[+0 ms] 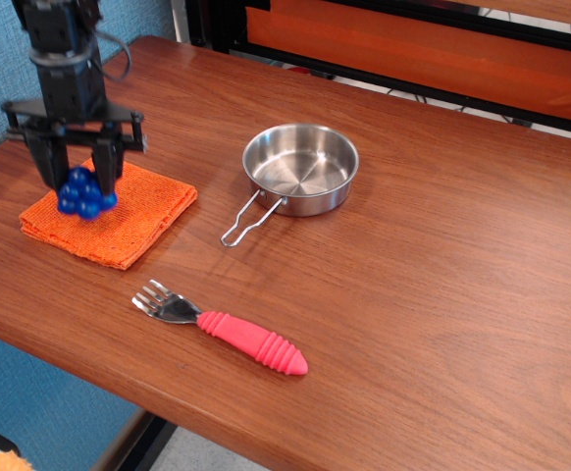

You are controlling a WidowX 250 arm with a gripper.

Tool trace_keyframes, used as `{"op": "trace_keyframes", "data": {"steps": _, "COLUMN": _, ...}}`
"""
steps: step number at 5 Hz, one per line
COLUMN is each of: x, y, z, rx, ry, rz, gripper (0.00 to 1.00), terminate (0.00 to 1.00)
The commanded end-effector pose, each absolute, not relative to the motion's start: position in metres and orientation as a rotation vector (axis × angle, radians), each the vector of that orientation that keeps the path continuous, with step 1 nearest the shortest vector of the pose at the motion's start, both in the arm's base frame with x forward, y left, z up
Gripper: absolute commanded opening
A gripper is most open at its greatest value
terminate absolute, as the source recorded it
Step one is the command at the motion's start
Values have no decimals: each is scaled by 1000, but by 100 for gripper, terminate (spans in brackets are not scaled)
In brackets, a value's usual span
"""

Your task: Remove the grape from the towel and place it behind the spatula

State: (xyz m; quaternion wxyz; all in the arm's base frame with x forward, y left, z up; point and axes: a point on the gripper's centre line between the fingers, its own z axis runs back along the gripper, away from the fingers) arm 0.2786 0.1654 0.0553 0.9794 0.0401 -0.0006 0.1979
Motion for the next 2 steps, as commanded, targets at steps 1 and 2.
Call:
{"op": "trace_keyframes", "data": {"steps": 1, "x": 276, "y": 141, "z": 94, "rx": 114, "ry": -112, "rz": 348, "gripper": 0, "terminate": 0}}
{"op": "trace_keyframes", "data": {"steps": 2, "x": 276, "y": 99, "z": 100, "rx": 99, "ry": -144, "rz": 226, "gripper": 0, "terminate": 0}}
